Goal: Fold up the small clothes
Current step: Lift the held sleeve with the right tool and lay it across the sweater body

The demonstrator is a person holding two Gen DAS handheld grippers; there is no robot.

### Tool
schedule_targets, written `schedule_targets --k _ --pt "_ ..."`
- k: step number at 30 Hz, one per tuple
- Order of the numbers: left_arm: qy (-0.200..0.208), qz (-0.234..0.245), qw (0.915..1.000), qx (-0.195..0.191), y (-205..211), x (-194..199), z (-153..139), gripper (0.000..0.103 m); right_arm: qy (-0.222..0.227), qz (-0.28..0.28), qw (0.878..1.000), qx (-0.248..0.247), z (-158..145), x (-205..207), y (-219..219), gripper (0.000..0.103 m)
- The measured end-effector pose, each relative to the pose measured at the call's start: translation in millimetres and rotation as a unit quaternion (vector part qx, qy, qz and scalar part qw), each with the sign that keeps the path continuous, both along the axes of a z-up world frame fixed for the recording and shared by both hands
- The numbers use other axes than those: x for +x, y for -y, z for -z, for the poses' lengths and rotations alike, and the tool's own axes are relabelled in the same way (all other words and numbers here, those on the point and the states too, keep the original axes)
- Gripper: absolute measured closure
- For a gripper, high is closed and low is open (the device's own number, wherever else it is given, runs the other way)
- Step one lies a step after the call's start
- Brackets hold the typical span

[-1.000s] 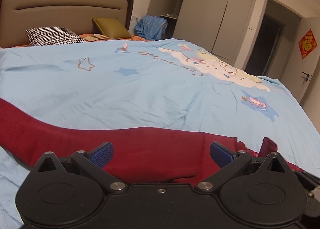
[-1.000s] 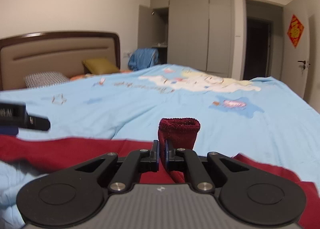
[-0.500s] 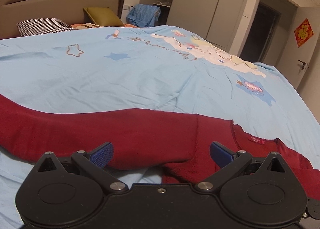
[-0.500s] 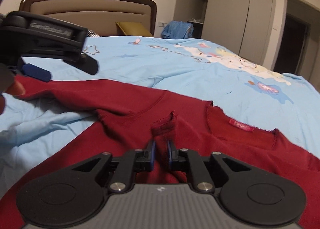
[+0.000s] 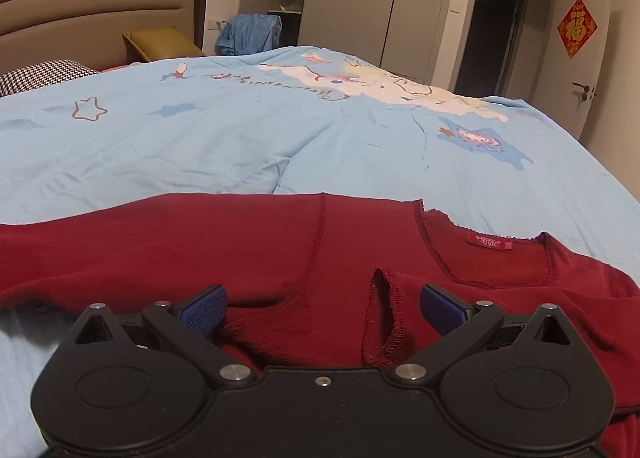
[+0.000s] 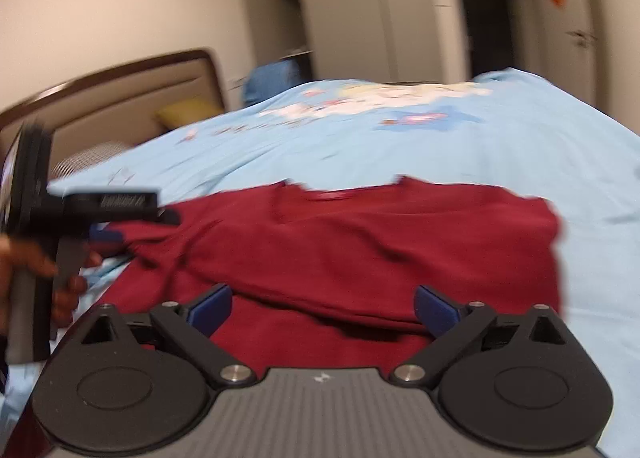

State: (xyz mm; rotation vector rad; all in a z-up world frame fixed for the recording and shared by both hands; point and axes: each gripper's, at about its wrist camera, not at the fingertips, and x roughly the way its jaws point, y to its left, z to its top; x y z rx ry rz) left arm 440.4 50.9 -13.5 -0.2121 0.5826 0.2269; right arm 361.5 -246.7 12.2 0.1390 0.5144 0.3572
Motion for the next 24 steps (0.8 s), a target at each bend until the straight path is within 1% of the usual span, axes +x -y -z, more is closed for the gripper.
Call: schedule_targets --k 3,5,8,10,12,14,15,16,17,19,20,21,22,24 --pt "-0.009 -0.005 0.9999 0.006 4 7 11 0.001 -0.008 0.067 0.997 0.033 -4 9 51 0.0" --pt "-0.009 -0.004 0.9998 0.016 7 8 17 0.001 -0.022 0.096 0.993 0.059 -5 21 79 0.0" --pt "-0.008 0.001 0.9992 0.04 13 8 30 0.001 -0.045 0.118 0.985 0.121 -3 46 115 0.0" --pt "-0.006 0.003 0.9987 0.05 16 8 37 0.001 -0.064 0.125 0.976 0.165 0 65 134 0.004" --pt "-0.007 0.003 0.9985 0.053 16 8 39 0.001 -0.084 0.13 0.965 0.211 5 84 146 0.017" --pt "-0.009 0.003 0.9985 0.054 17 11 40 0.0 -0.104 0.133 0.955 0.244 12 102 152 0.021" --pt "-0.009 0.003 0.9985 0.054 17 11 40 0.001 -0.116 0.136 0.95 0.255 17 111 153 0.025" --pt "-0.008 0.003 0.9985 0.054 17 11 41 0.001 -0.126 0.136 0.947 0.263 21 119 155 0.027" --pt "-0.008 0.003 0.9985 0.054 17 11 42 0.001 -0.136 0.135 0.945 0.266 27 129 154 0.031" --pt "-0.007 0.003 0.9986 0.052 17 11 43 0.0 -0.156 0.147 0.942 0.257 37 145 152 0.051" --pt "-0.006 0.003 0.9987 0.051 16 11 43 0.001 -0.158 0.145 0.943 0.254 39 150 152 0.067" --pt "-0.006 0.003 0.9987 0.052 16 11 43 0.001 -0.155 0.141 0.946 0.246 39 154 149 0.076" --pt "-0.005 0.003 0.9986 0.052 17 11 43 0.001 -0.142 0.133 0.954 0.229 35 154 144 0.08" --pt "-0.004 0.003 0.9985 0.054 17 11 44 0.0 -0.103 0.115 0.972 0.176 21 152 134 0.084"
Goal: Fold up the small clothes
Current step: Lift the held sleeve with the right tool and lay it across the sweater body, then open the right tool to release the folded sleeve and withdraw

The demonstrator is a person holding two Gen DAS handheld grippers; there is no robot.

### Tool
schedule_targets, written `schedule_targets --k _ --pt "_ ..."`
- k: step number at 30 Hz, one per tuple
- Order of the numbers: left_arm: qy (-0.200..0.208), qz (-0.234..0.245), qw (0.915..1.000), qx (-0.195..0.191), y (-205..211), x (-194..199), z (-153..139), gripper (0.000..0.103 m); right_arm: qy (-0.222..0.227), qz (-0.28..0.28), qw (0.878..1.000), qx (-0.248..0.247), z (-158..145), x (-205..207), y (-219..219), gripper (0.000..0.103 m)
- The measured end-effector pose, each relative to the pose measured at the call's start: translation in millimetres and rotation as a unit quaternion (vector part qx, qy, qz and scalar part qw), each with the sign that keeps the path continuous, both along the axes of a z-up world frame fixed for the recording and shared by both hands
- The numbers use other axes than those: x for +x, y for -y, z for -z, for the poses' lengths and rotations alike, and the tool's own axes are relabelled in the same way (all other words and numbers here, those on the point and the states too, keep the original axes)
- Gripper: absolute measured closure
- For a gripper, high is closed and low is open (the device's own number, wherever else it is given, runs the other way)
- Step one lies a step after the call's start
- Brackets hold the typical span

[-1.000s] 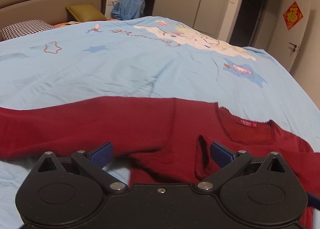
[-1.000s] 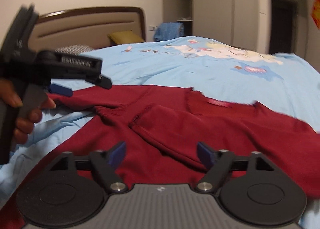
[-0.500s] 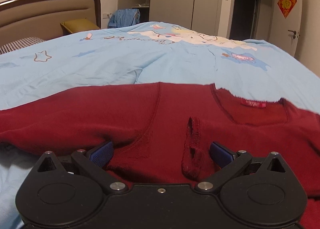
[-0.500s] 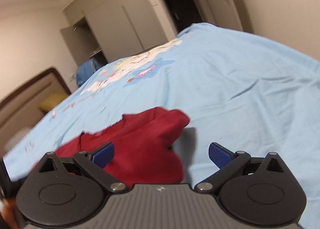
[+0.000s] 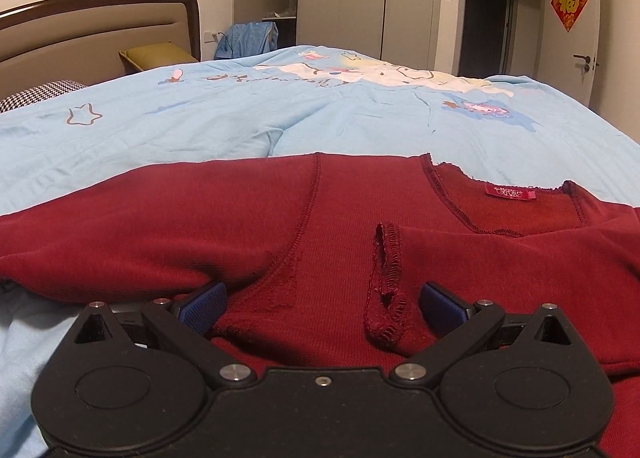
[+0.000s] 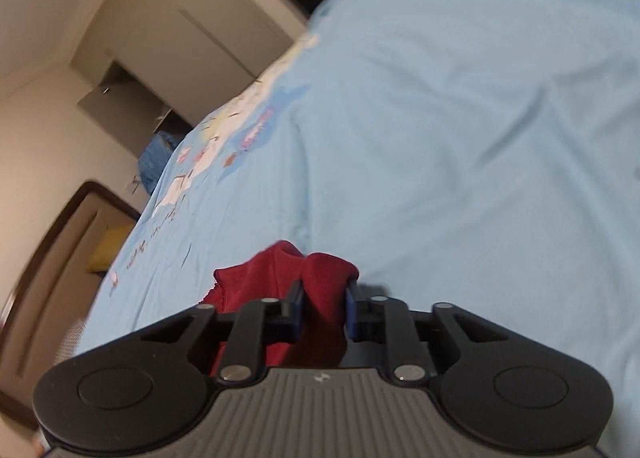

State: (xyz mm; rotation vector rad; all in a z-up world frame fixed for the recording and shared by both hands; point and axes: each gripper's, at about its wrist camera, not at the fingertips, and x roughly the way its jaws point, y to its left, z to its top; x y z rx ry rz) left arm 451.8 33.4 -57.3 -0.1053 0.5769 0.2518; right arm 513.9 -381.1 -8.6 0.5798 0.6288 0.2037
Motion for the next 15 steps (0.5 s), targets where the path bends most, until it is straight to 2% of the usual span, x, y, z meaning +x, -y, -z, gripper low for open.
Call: schedule_targets --k 2,4,5,6,10,14,15 --pt "0.001 0.001 1.0 0.001 0 -1 1 0.0 0.051 -0.018 0.993 -0.104 -21 -8 -20 0.085" --pt "0.001 0.001 1.0 0.002 1 -1 1 0.0 0.094 -0.031 0.968 -0.231 -32 -17 -45 0.087" --pt "0.001 0.001 1.0 0.002 1 -1 1 0.0 0.1 -0.037 0.957 -0.27 -33 -20 -55 0.087" --pt "0.002 0.001 1.0 0.002 1 -1 1 0.0 0.093 -0.038 0.955 -0.278 -31 -18 -57 0.089" --pt "0.001 0.001 1.0 0.002 1 -1 1 0.0 0.042 -0.025 0.97 -0.24 -15 -10 -52 0.086" --pt "0.001 0.001 1.0 0.002 1 -1 1 0.0 0.04 -0.009 0.988 -0.15 -11 -33 -27 0.07" --pt "0.002 0.001 1.0 0.003 1 -1 1 0.0 0.039 -0.008 0.99 -0.132 -10 -41 -22 0.06"
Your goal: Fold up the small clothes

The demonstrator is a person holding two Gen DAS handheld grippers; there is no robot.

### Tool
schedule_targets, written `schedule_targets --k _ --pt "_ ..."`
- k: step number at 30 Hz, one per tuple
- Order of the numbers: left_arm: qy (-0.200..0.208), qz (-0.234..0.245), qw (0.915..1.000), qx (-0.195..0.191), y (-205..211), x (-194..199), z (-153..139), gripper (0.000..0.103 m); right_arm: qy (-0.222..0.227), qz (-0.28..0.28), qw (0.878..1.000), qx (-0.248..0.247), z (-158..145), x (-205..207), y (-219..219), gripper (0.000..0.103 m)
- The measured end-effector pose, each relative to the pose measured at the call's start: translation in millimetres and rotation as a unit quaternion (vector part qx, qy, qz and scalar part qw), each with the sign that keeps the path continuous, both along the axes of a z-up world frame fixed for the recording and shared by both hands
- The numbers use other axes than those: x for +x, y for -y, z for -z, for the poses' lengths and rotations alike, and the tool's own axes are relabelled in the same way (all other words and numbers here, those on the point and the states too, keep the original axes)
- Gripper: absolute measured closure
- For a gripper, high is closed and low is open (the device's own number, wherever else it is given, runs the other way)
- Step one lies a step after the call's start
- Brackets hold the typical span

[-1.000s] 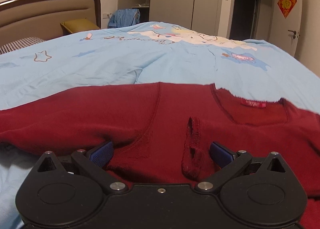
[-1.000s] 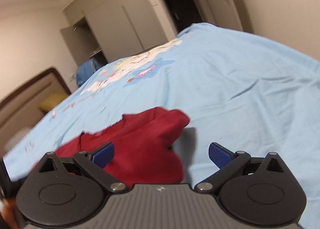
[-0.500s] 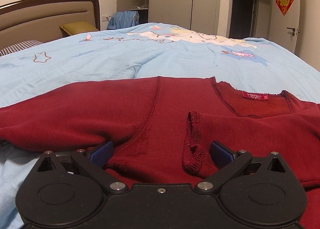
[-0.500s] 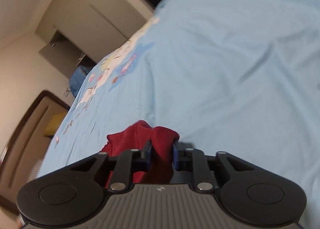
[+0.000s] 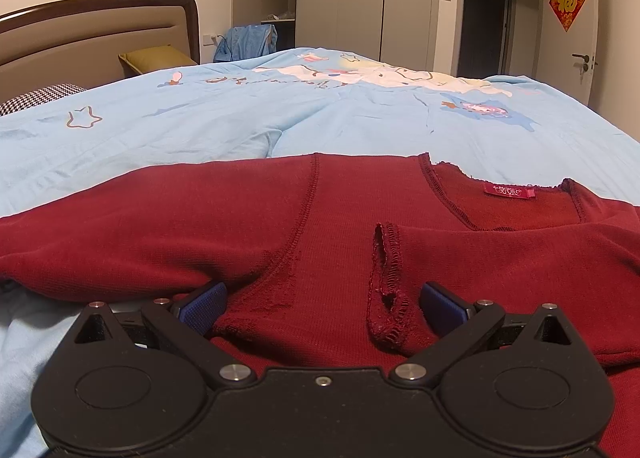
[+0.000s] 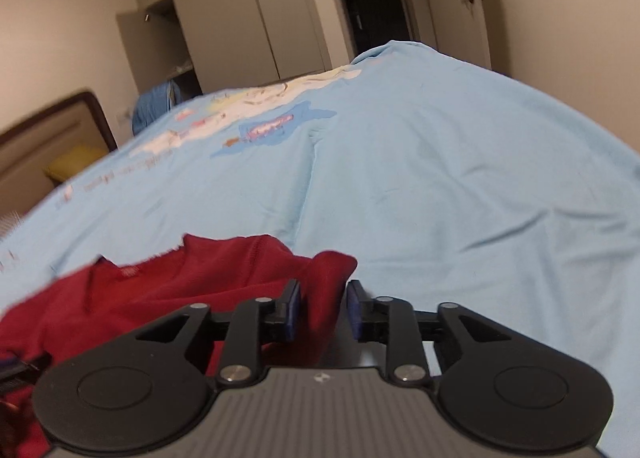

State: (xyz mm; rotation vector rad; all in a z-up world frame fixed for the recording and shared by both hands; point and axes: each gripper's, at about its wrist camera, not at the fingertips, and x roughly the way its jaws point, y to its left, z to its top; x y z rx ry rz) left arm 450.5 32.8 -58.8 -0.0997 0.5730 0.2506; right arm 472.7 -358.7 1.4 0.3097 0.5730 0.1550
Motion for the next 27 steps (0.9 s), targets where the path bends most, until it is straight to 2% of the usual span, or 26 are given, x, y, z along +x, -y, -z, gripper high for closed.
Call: schedule_targets --k 2,5,8,11,12,16,19,22,24,25,26,27 --pt "0.001 0.0 1.0 0.0 0 0 0 0.0 -0.006 -0.011 0.999 0.038 4 -17 8 0.051" --pt "0.001 0.0 1.0 0.001 0 -1 0 0.0 -0.017 -0.026 0.997 0.067 10 -36 10 0.047" --pt "0.001 0.0 1.0 0.0 0 -1 0 0.0 -0.036 -0.038 0.996 0.072 19 -43 3 0.047" --pt "0.001 0.0 1.0 -0.002 0 -1 0 0.0 -0.034 -0.033 0.997 0.058 20 -51 -3 0.08" --pt "0.001 0.001 1.0 -0.003 0 -1 0 0.0 -0.031 -0.025 0.998 0.048 18 -54 -5 0.086" --pt "-0.006 0.002 1.0 -0.003 -1 1 -3 0.0 -0.057 0.015 0.995 0.081 18 -63 -6 0.089" --pt "-0.027 0.014 0.9995 0.004 0 3 -12 0.0 -0.076 0.035 0.991 0.107 25 -60 -5 0.09" --pt "-0.041 0.035 0.9984 0.015 -1 -6 -24 0.001 -0.078 0.042 0.988 0.127 24 -58 -4 0.087" --pt "-0.038 0.04 0.9984 0.01 -5 -21 -32 0.001 -0.07 0.035 0.99 0.114 15 -63 -6 0.074" --pt "-0.038 0.043 0.9983 0.005 -7 -28 -35 0.001 -0.061 0.029 0.993 0.1 10 -71 -8 0.071" --pt "-0.04 0.045 0.9982 0.0 -11 -35 -38 0.001 -0.054 0.023 0.994 0.091 5 -77 -9 0.064" --pt "-0.042 0.047 0.998 -0.005 -14 -43 -41 0.001 -0.046 0.014 0.995 0.086 -1 -87 -9 0.052"
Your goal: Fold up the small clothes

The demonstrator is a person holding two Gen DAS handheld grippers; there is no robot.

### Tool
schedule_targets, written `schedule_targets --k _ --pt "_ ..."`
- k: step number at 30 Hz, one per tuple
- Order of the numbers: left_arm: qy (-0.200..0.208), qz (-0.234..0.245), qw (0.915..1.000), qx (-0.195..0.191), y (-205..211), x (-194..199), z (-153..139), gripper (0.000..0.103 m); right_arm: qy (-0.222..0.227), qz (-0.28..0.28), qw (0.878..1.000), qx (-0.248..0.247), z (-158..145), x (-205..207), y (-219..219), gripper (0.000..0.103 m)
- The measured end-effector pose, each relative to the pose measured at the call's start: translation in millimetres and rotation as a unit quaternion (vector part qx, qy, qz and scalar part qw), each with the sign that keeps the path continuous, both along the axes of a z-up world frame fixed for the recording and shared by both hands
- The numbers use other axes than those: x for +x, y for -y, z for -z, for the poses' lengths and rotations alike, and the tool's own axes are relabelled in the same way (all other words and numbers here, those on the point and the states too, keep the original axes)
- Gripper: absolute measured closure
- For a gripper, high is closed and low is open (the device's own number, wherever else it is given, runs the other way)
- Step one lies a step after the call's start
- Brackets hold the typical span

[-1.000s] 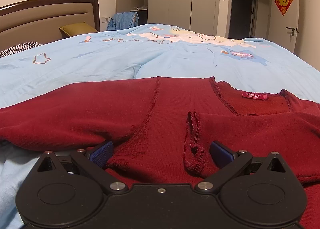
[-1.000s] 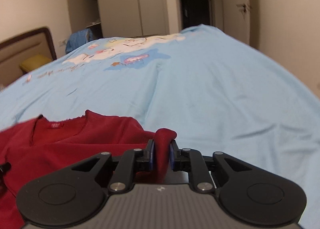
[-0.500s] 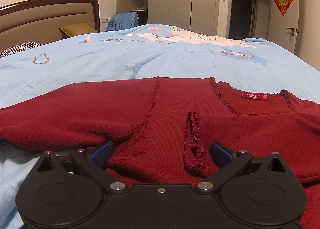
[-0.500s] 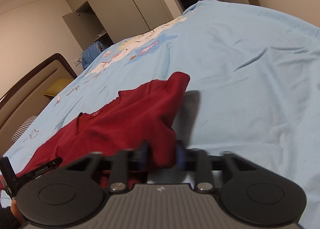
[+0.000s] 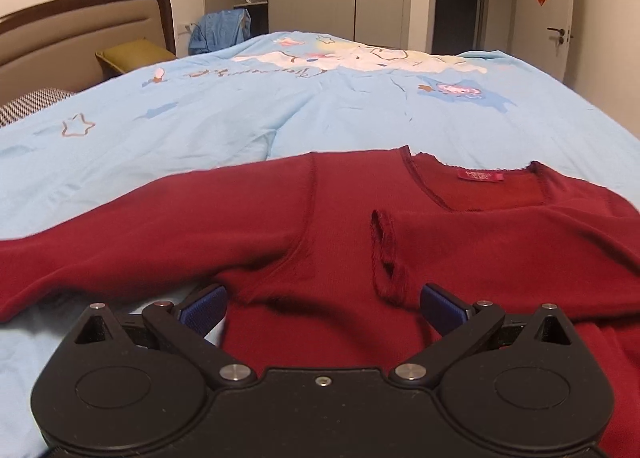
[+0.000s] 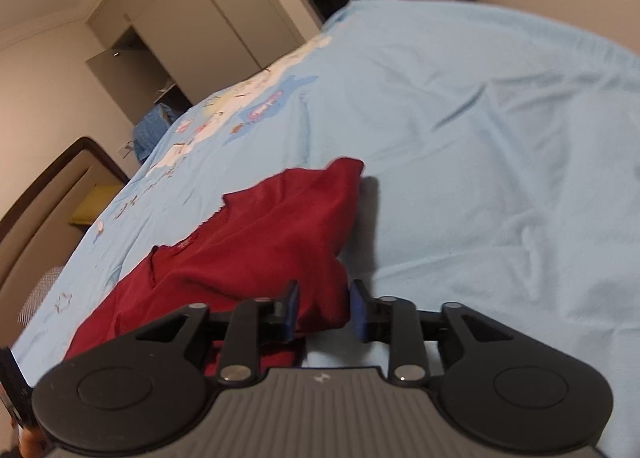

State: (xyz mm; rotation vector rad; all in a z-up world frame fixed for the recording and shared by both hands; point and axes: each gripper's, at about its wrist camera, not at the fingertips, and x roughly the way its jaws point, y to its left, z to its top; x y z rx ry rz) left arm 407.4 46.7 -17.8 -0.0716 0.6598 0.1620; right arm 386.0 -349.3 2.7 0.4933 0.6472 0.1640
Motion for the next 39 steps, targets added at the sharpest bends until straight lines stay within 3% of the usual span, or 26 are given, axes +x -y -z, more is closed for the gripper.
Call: schedule_targets --k 6,9,12,19,22,25,29,34,38,39 --pt "0.003 0.011 0.9997 -0.023 -22 -67 -15 0.001 0.032 -0.058 0.997 -0.041 -14 -68 -19 0.014" --pt "-0.001 0.023 0.9994 -0.028 -30 -105 -16 0.001 0.038 -0.09 0.994 -0.049 -9 -110 -35 0.004" --pt "-0.014 0.039 0.9984 -0.037 -36 -138 -11 0.001 0.041 -0.113 0.992 -0.042 -1 -152 -51 0.0" --pt "-0.034 0.047 0.9975 -0.042 -43 -200 3 0.001 -0.019 -0.134 0.991 -0.009 22 -210 -78 0.001" --pt "-0.039 0.05 0.9972 -0.039 -45 -216 7 0.001 -0.039 -0.129 0.991 -0.014 30 -219 -83 0.011" --pt "-0.041 0.05 0.9961 -0.06 -48 -229 9 0.001 -0.054 -0.121 0.991 0.001 39 -225 -85 0.023" --pt "-0.041 0.054 0.994 -0.086 -48 -240 13 0.003 -0.063 -0.119 0.991 -0.014 46 -228 -95 0.039" --pt "-0.048 0.064 0.9884 -0.129 -47 -245 16 0.022 -0.068 -0.103 0.992 -0.025 50 -232 -100 0.055" --pt "-0.073 0.066 0.9838 -0.15 -43 -243 21 0.039 -0.065 -0.085 0.994 -0.019 50 -236 -95 0.082" --pt "-0.081 0.062 0.9841 -0.145 -41 -242 23 0.05 -0.062 -0.08 0.995 -0.017 51 -236 -94 0.087"
